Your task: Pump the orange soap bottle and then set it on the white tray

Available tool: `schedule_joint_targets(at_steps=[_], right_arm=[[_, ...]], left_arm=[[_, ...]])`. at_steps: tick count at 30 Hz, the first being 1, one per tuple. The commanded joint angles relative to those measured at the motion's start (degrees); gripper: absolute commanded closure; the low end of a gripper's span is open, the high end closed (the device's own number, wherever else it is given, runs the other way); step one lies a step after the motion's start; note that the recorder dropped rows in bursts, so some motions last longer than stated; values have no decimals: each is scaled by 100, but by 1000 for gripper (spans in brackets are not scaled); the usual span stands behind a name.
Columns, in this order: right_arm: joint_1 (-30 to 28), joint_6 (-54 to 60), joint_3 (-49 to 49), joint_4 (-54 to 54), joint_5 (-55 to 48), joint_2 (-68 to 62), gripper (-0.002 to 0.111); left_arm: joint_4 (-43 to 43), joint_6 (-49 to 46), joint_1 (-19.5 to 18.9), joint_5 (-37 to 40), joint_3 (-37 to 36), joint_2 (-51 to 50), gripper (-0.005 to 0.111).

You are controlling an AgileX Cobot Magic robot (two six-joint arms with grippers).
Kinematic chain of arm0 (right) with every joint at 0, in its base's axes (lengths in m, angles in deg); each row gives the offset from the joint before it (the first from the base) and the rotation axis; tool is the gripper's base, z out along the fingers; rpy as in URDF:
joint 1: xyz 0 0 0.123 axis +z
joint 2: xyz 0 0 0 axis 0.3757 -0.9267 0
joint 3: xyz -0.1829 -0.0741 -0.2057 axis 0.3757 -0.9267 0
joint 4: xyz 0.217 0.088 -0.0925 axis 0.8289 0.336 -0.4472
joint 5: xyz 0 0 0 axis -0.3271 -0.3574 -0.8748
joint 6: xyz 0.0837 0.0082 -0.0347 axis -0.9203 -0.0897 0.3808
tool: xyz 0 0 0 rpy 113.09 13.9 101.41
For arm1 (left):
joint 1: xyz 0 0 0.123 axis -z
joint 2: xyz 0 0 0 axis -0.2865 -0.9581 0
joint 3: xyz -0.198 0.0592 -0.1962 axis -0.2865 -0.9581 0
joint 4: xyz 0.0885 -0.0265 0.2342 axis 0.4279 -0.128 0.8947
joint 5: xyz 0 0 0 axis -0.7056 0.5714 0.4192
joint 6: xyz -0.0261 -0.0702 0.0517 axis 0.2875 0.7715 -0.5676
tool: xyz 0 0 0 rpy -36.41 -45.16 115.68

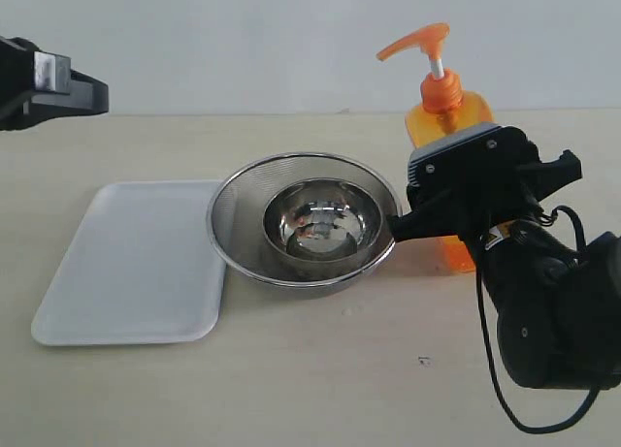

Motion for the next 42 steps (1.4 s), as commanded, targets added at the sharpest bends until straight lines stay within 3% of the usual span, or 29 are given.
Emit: schedule_joint_targets(at_steps=[1,6,10,18,25,31,42], right_arm=[[-24,-48,-25,-45,-16,14,108],[-24,-48,-25,-68,-16,14,108],[-24,-48,-25,-68,-16,14,108],[-24,-48,-25,-67,-16,14,108],[-24,-48,-25,-67,-16,14,108],[-24,-48,-25,-70,-16,14,108],[-24,-48,-25,-166,-16,14,108]], left_arm=[[-307,-415,-7,-102,53,-437,101],[-1113,-1070,-7,-198,62,-1257,102],[-1705,-1814,209,36,273,-1974,102],[-1732,-1840,827,79,1099,-3172,102],[-1615,-1830,837,13,1260,-3577,102],[-1143,-958,837,-67,1260,-3901,102],[-1171,-945,966,-89,1260,-4110,102]])
